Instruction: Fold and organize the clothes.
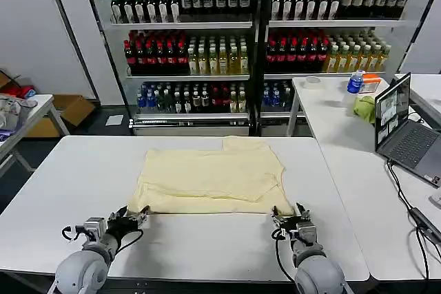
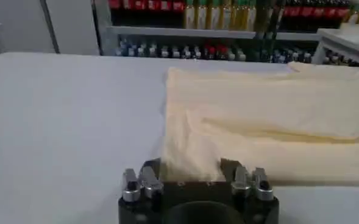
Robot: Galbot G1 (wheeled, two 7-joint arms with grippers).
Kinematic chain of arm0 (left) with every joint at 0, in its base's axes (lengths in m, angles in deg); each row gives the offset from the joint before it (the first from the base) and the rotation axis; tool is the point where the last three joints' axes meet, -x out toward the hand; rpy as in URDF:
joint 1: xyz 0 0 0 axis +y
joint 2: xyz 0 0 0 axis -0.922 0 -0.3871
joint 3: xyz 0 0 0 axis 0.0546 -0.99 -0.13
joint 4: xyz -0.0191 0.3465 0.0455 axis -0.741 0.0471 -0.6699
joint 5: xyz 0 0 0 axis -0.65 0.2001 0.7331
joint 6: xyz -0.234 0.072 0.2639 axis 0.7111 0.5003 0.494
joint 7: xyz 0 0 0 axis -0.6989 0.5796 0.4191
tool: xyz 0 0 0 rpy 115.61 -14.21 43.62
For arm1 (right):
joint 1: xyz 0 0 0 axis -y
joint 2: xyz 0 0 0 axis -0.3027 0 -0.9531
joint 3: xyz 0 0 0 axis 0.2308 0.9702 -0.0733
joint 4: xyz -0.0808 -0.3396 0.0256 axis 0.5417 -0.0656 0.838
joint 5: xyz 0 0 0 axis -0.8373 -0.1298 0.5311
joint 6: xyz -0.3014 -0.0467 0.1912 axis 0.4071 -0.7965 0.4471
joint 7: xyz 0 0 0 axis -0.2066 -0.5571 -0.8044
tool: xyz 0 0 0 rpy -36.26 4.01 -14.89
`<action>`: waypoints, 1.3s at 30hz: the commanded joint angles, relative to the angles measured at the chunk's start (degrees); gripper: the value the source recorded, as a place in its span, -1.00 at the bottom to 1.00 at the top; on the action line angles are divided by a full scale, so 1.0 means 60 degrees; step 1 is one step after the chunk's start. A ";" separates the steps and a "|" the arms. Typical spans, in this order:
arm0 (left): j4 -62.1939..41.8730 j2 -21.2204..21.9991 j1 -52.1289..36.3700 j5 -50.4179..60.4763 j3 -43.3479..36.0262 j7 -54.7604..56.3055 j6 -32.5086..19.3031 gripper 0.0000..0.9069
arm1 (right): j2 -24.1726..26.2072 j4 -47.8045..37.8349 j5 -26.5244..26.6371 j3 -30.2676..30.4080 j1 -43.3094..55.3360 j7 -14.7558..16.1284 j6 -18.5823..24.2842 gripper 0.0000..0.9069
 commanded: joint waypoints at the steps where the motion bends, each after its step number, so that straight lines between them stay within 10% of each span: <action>1: 0.0043 0.0018 0.0131 -0.0004 0.0013 -0.0041 0.0017 -0.98 | 0.0006 0.0040 0.0372 -0.0030 -0.0064 -0.0022 -0.0180 -1.00; 39: 0.3696 0.0206 0.4346 0.0270 0.1563 -0.0015 0.0001 -0.98 | 0.0347 0.3781 -0.1106 -0.0802 -0.4577 0.0356 0.0058 -1.00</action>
